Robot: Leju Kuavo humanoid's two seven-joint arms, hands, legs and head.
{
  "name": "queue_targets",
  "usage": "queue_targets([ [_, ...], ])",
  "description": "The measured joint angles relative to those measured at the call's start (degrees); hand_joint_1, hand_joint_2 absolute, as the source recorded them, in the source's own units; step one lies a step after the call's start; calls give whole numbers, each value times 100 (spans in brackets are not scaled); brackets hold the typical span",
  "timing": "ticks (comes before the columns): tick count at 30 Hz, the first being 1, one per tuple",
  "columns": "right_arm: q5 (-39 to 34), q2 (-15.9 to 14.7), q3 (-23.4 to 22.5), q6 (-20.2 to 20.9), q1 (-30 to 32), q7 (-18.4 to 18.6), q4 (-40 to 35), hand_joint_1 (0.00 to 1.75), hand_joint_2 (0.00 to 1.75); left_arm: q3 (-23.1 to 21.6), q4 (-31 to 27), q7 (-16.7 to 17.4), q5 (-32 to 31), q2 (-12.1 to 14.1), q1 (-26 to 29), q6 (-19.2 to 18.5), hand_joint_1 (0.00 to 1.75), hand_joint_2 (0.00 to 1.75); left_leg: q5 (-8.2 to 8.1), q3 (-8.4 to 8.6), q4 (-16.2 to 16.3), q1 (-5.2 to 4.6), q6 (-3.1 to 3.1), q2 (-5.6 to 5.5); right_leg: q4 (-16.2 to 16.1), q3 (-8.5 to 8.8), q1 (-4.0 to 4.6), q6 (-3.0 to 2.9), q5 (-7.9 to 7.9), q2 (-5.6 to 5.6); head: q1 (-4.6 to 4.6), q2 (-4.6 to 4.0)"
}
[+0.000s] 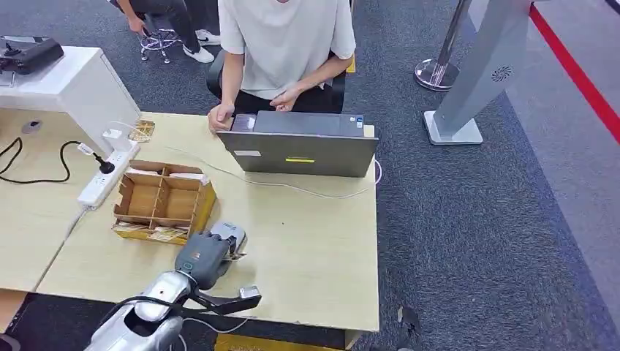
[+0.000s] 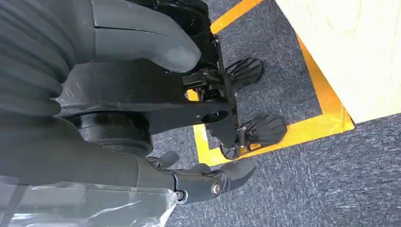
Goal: Pass the card to the sensor for recognition and then transmit it.
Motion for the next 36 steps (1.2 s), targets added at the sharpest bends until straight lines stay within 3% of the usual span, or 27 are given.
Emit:
queue_targets([
  [7,33,-4,0,11,19,-4,0,0,175,70,42,-90,-33,-13,6,-63,175,175,0,0,0,0,0,-1,0,0,0,0,-1,-1,0,0],
  [16,59,-4,0,59,43,-2,0,0,175,92,245,-144,-125,-109,-86,-586,175,175,0,1,0,0,0,-4,-1,1,-1,0,0,-5,0,0],
  [36,66,-4,0,68,51,9,0,0,175,92,424,-136,-127,-177,-189,-715,175,175,1,1,0,0,0,-4,0,2,-1,0,0,-5,0,0],
])
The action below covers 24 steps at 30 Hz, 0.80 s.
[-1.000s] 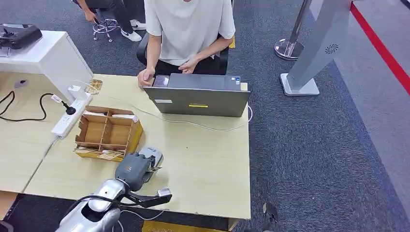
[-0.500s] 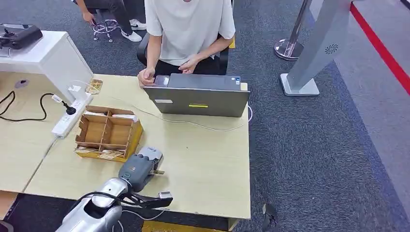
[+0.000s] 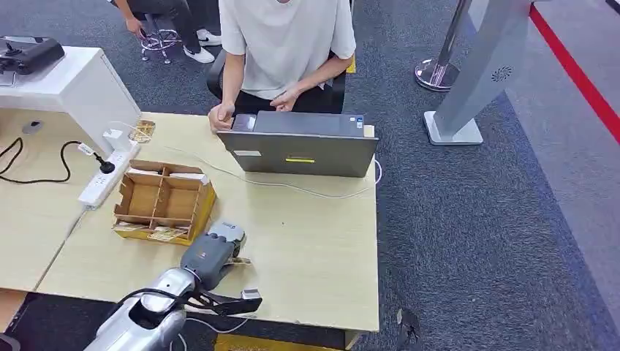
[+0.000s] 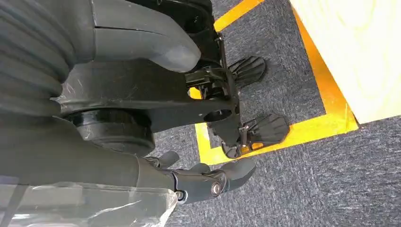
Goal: Pass the card to the sensor for recognition and then transmit it.
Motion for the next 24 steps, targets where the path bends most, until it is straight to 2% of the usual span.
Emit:
queue_targets([
  [2,11,0,0,11,0,4,0,0,175,-2,57,-2,0,-7,-11,27,175,175,0,1,0,0,0,1,0,0,0,0,0,0,0,0],
  [4,28,0,0,9,0,15,0,0,175,0,103,-75,22,-31,-14,316,175,175,1,0,0,0,0,0,0,0,0,0,0,0,0,0],
  [8,114,2,0,-18,-2,72,0,0,175,92,63,-315,81,-210,-20,1643,175,175,3,-2,2,-1,-1,-12,0,0,-1,0,0,-8,0,0],
  [12,288,35,31,-46,-40,150,0,0,175,192,-236,-474,-150,-575,-217,2604,175,175,3,-9,7,-1,-1,-19,-1,-1,-2,4,2,-19,2,0],
  [14,475,83,96,-26,-85,285,2,0,175,236,-289,-479,-466,-800,-518,2901,175,175,10,-14,11,-1,6,-26,-2,-2,-2,4,4,-26,0,0],
  [19,826,302,424,114,-297,723,9,0,175,557,213,-310,-1067,-1375,-1902,3010,175,175,32,-25,10,0,0,-39,2,-5,-1,0,25,-39,2,0],
  [24,911,380,575,166,-328,769,13,0,175,912,520,-361,-1294,-1620,-2497,3010,175,175,33,-21,9,1,0,-36,4,-7,1,-1,25,-33,0,0],
])
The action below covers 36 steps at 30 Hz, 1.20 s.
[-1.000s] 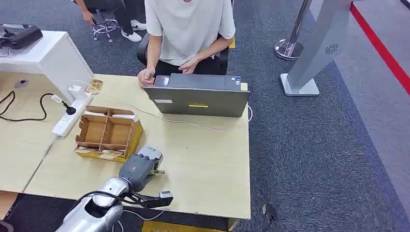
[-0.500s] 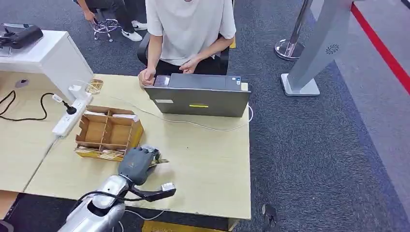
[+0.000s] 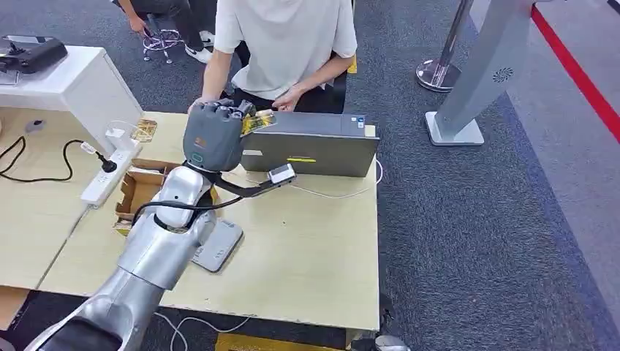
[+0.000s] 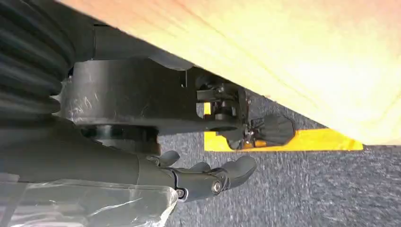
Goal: Pass the card to the sensor for recognition and then transmit it.
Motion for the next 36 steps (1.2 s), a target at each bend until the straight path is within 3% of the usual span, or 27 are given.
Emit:
queue_targets([
  [4,74,42,72,15,-7,94,17,0,175,251,571,255,-312,-109,-494,0,175,175,-1,0,0,1,0,23,0,-9,1,-1,1,26,2,0],
  [9,157,85,181,24,-21,194,22,0,175,293,2114,1193,-487,-125,-1474,-70,175,175,-1,5,0,9,0,66,11,-26,9,-18,13,64,2,0],
  [13,164,114,207,28,-20,208,22,0,175,293,2902,1338,-435,-120,-1914,-179,175,175,-1,7,-2,16,-1,92,17,-36,16,-23,16,93,4,0],
  [14,164,116,212,31,-21,214,22,0,175,293,2997,1344,-428,-118,-1953,-188,0,175,-1,8,-4,17,-1,96,18,-40,16,-24,16,100,4,0],
  [21,159,131,236,30,-21,249,24,0,175,295,3543,1366,-343,-116,-2110,-343,0,175,-2,8,-12,23,-3,109,23,-51,17,-27,16,112,4,0],
  [36,157,131,238,28,-22,243,24,0,175,297,3790,1320,-284,-63,-2112,-319,0,175,-2,8,-13,23,-4,109,26,-52,19,-28,16,112,4,0],
])
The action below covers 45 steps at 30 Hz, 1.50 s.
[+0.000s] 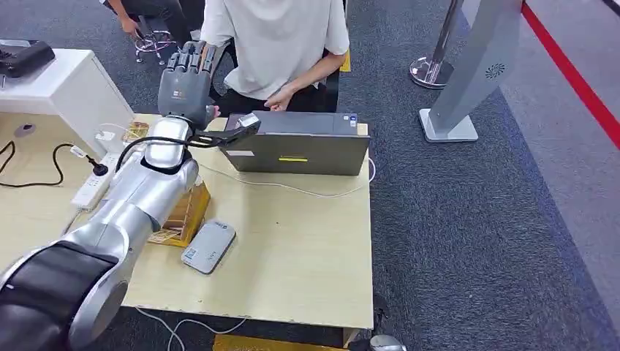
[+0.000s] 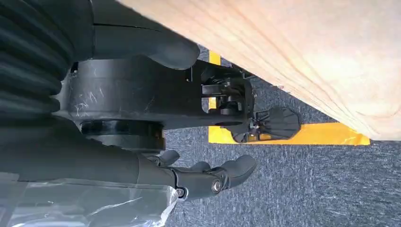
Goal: Pass the card to the sensor for recognition and then transmit it.
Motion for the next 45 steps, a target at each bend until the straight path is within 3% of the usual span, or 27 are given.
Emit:
queue_targets([
  [5,-2,0,0,-4,0,-11,0,0,175,4,17,-131,66,-2,3,24,0,175,0,1,0,0,0,0,0,-1,0,0,0,0,0,0],
  [9,-61,0,0,-13,6,-87,2,0,175,107,-136,-737,426,-13,180,324,0,175,0,1,0,0,0,0,0,-1,0,0,0,0,2,0],
  [13,-155,0,0,-46,15,-136,4,0,175,133,-585,-1207,820,-11,528,323,0,175,0,1,0,-2,0,0,0,-1,-1,0,0,0,-2,0],
  [16,-297,0,-4,-96,4,-101,4,0,175,133,-1540,-1637,1281,29,1220,286,0,175,-2,-1,-2,-5,0,1,0,-1,-2,0,-1,0,-2,0],
  [22,-514,-50,-70,-214,46,-298,4,0,175,-61,-4178,-1843,1392,564,3233,328,0,175,-14,-2,-6,-8,-14,-1,-2,-4,-4,0,-18,-3,0,0],
  [24,-559,-92,-107,-249,90,-393,4,0,175,-57,-5011,-2171,1368,732,3904,339,0,175,-16,-8,-6,-9,-17,-20,-3,-2,-6,7,-28,-22,-20,0],
  [27,-603,-151,-155,-289,126,-528,4,0,175,48,-5974,-2879,1449,772,4703,358,0,175,-16,-22,-6,-13,-17,-50,-7,2,-9,4,-34,-59,-9,0],
  [33,-702,-229,-280,-380,184,-715,4,0,175,395,-7197,-3726,1696,702,5648,369,0,175,-17,-23,-5,-25,-15,-58,-11,4,-22,7,-35,-68,-4,0],
  [42,-717,-275,-371,-380,210,-721,4,0,175,599,-7809,-3765,1718,629,6100,367,0,175,-15,-21,-5,-25,-16,-64,-10,7,-22,6,-34,-75,-5,0],
  [43,-732,-278,-383,-380,211,-721,4,0,175,599,-7814,-3601,1630,638,6128,345,0,175,-15,-21,-5,-25,-16,-65,-10,7,-22,6,-34,-75,-4,0],
  [45,-813,-286,-402,-363,215,-704,4,0,175,575,-7686,-2823,1360,812,6132,-18,0,175,-16,-18,-5,-25,-16,-66,-11,5,-22,7,-35,-75,-2,0],
])
